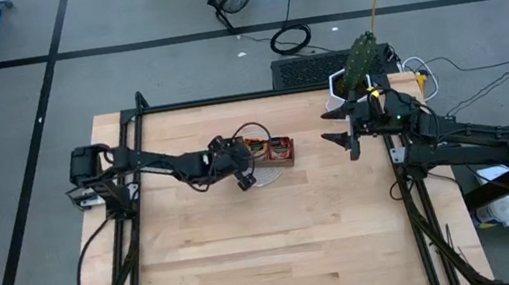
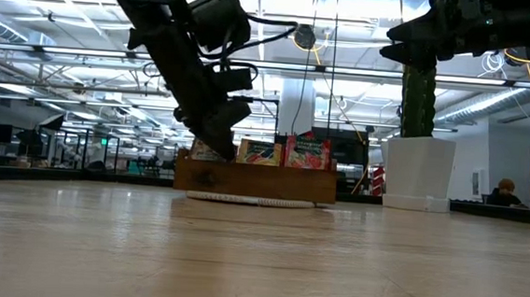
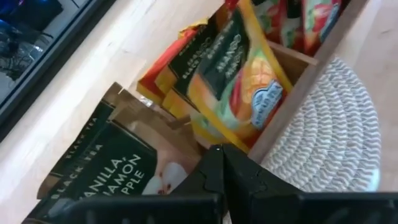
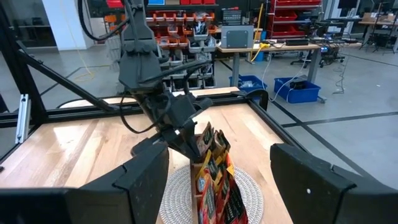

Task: Pick & Place Tea
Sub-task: Put the tan gold tea bag into the left section of the wood organizer, then return to Home Position

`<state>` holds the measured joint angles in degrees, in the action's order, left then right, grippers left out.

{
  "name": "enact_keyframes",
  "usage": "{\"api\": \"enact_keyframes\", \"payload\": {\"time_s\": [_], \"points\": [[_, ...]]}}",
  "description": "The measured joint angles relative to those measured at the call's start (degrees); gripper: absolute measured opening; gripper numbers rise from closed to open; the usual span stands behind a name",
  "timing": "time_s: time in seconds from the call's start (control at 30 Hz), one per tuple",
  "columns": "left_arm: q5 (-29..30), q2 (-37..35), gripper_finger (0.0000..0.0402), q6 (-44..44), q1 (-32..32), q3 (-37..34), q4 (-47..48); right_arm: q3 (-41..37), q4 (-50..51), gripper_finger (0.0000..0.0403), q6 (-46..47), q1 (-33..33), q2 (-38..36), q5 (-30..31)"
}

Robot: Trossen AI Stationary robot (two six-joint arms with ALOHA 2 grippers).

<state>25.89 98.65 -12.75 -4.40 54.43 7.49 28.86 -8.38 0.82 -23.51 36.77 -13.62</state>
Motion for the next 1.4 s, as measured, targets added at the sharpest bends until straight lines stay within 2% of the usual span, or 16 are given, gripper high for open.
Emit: {"api": "enact_keyframes", "payload": {"time_s": [0.2,0.33,0.47,0.57,0.67,0.8,0.9,1.1,1.4], "points": [[-0.2,-2.7,0.0017,2.6,1.5,1.7,-0.4,0.0,0.0,0.026,0.0,0.0,0.0,0.0],[0.1,-6.9,0.002,7.1,2.7,4.3,5.2,0.0,0.1,0.026,0.2,0.0,-0.4,-0.1],[1.6,-14.9,0.002,6.5,3.1,4.1,12.2,0.0,0.9,0.026,1.6,0.0,-2.6,-0.1],[1.7,-22.0,0.0021,8.1,2.4,-2.9,11.8,0.0,3.8,0.026,2.8,0.0,-6.1,-0.1],[-2.0,-31.6,0.0021,9.7,1.1,-14.3,1.4,0.0,8.4,0.026,0.8,0.0,-10.2,-0.1],[-11.9,-44.7,0.0021,10.2,-0.4,-30.3,-16.1,-0.4,10.6,0.026,0.6,0.0,-13.7,-0.1],[-14.1,-54.8,0.0021,9.4,-0.4,-38.7,-21.7,-2.6,9.9,0.026,0.1,0.0,-16.0,0.0],[-14.3,-72.7,0.0021,7.5,1.3,-47.2,-19.9,-12.8,1.2,0.026,2.1,0.0,-22.8,0.0],[-13.9,-93.7,0.0021,8.1,3.4,-47.7,-2.1,-21.3,0.2,0.026,3.9,0.0,-36.7,-0.2]]}}
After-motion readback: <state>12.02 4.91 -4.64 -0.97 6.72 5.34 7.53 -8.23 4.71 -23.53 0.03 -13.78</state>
